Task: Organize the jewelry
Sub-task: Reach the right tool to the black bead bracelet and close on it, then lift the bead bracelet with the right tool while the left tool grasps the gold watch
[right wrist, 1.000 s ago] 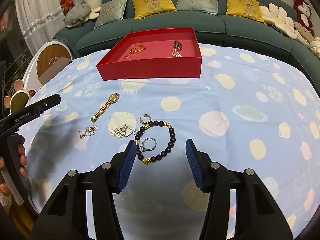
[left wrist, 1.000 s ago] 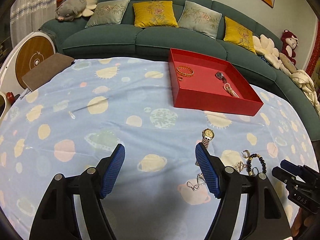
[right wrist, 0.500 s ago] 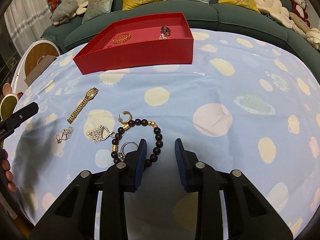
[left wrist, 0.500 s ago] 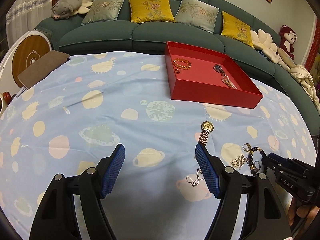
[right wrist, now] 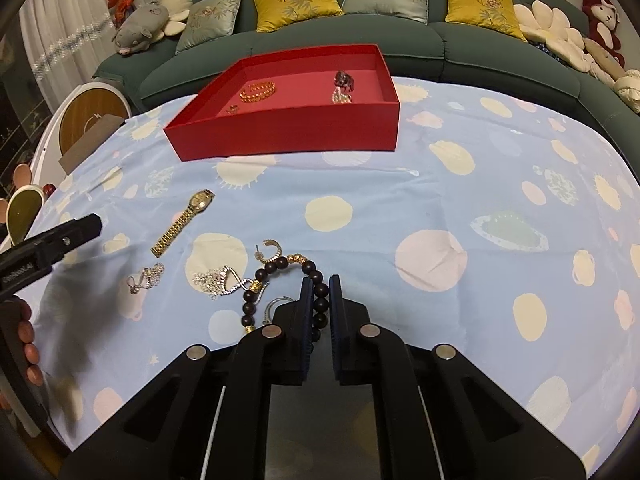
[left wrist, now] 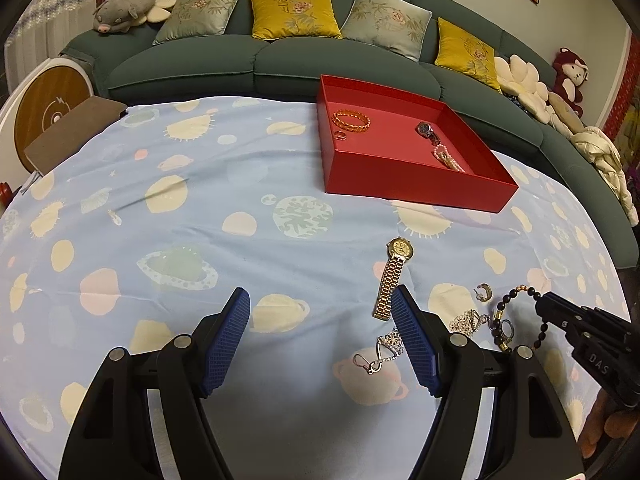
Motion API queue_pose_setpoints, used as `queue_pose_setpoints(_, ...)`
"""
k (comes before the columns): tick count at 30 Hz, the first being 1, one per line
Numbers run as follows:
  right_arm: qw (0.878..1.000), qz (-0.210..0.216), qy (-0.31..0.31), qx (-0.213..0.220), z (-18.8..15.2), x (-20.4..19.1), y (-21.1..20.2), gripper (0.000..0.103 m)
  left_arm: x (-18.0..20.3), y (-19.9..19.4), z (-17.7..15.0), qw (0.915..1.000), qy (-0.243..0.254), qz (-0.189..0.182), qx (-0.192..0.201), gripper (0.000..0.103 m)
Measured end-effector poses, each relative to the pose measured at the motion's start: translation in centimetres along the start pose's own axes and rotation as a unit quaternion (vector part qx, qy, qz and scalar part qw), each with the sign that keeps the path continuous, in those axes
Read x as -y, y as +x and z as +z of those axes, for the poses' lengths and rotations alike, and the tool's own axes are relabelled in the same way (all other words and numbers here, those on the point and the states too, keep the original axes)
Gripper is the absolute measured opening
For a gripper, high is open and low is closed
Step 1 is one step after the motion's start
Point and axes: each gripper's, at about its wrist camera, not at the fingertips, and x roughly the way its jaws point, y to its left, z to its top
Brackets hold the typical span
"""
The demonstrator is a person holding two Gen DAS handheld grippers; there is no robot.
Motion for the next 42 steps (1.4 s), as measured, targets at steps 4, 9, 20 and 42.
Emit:
queue_pose_setpoints(4, 1.0, 0.019, 0.002, 0.022, 0.6, -0.3, -1.9, 0.007, 1.0, 0.7, 0.1, 0.9999, 0.009, -0.006, -0.006, 0.07)
queue_pose_setpoints(9, 0.999, 0.03, 0.002, 0.042, 1.1, -0.3, -3.8, 0.007, 2.9, 2.4, 0.6, 0.9994, 0.032, -0.004, -0.007, 0.07)
queue_pose_setpoints(20, 0.998, 0.047, 0.001, 0.049, 1.0, -0.7, -5.1, 0.007, 5.5, 7.4, 1.9, 0.9987, 0.04, 0.006, -0.032, 0.069)
queue_pose_setpoints(42, 0.998, 0.049, 0.014, 0.045, 1.1, -0.1, -4.7, 0.007, 6.7, 7.9, 2.0, 0.9968, 0.076, 0.02, -0.011, 0.021)
